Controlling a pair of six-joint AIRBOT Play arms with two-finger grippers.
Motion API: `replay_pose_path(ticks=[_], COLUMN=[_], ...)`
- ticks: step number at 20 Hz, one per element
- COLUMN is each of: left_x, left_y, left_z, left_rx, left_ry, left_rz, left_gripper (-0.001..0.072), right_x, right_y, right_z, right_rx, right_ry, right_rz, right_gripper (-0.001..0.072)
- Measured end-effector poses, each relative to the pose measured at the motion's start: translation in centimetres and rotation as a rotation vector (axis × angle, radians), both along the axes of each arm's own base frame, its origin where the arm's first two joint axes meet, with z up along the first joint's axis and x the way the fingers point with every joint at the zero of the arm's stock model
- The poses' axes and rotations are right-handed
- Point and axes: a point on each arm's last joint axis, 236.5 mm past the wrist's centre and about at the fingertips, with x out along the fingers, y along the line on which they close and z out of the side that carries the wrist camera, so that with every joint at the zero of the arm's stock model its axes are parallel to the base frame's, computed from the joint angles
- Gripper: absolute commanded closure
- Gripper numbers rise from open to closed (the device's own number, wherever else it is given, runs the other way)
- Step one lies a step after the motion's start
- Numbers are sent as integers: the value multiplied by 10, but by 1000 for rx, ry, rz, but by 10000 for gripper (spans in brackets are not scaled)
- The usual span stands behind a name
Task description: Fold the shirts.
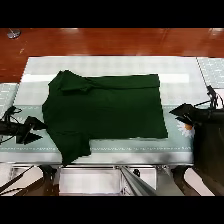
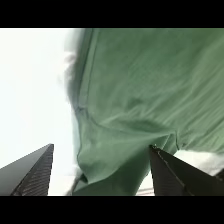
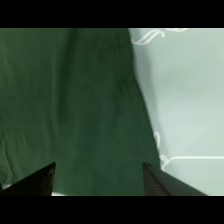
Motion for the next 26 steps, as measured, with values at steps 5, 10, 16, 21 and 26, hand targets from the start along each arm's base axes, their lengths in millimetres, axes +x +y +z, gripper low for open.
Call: replay_pose_path(ticks=[5,10,16,21,26], left_x=[2,20,28,27,27], left_y=[-21,-41,-46,-53,-55], left_z=[-12,-21,-27,-23,-22], left_rx=[-30,4,43,16,11], left_ry=[-11,-75,-125,-136,-140], left_rz=[-21,-74,-132,-154,-162], left_gripper=[6,125,687,687,687], right_x=[-5,-6,-15,-68,-84], right_y=[6,7,-13,-6,5], right_z=[-2,-2,-12,-49,-63], right_rx=[14,16,-77,-63,-25], right_ry=[-10,-11,62,286,347], right_rz=[-11,-15,-29,-32,-45], right_gripper=[87,87,87,87,87])
